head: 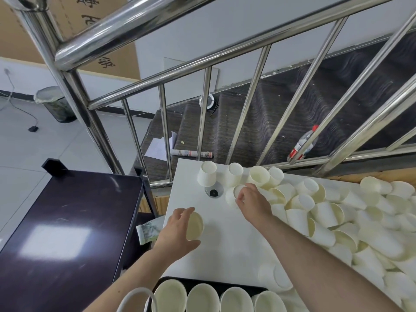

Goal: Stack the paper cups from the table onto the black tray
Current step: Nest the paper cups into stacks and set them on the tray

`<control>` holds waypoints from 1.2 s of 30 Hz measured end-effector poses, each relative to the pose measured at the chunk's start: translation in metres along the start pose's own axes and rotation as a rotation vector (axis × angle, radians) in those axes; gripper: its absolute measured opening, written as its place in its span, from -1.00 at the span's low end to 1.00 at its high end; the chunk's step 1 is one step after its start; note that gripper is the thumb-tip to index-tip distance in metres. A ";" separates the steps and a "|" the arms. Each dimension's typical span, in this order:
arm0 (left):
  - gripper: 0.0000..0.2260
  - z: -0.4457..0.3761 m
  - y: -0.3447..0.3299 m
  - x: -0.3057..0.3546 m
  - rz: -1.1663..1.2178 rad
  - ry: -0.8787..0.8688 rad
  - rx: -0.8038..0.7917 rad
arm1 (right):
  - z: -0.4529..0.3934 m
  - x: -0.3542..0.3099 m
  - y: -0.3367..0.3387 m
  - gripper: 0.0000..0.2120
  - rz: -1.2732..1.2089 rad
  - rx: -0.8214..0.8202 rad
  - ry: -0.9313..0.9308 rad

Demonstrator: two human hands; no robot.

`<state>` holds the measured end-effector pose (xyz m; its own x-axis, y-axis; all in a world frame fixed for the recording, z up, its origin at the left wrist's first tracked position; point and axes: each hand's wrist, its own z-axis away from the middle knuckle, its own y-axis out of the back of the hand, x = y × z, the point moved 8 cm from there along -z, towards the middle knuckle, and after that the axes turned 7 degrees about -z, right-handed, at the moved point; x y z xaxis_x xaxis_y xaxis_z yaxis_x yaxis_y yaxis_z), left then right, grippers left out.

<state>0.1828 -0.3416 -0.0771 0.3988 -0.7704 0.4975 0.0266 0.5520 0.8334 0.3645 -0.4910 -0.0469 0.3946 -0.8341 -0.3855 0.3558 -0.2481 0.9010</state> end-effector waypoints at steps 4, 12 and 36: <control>-0.22 -0.001 0.002 0.002 0.018 -0.002 0.011 | 0.005 -0.001 0.004 -0.85 -0.042 0.045 -0.014; -0.20 0.000 0.026 0.028 0.097 -0.040 0.166 | 0.037 0.005 -0.004 -0.84 -0.975 0.074 -0.301; -0.24 0.011 0.010 0.075 -0.212 -0.173 0.122 | 0.089 -0.002 -0.016 -0.69 -0.644 -0.031 -0.146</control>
<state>0.2030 -0.3978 -0.0289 0.2342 -0.9129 0.3343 -0.0223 0.3387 0.9406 0.2829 -0.5291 -0.0435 -0.0236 -0.5828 -0.8123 0.5071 -0.7072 0.4927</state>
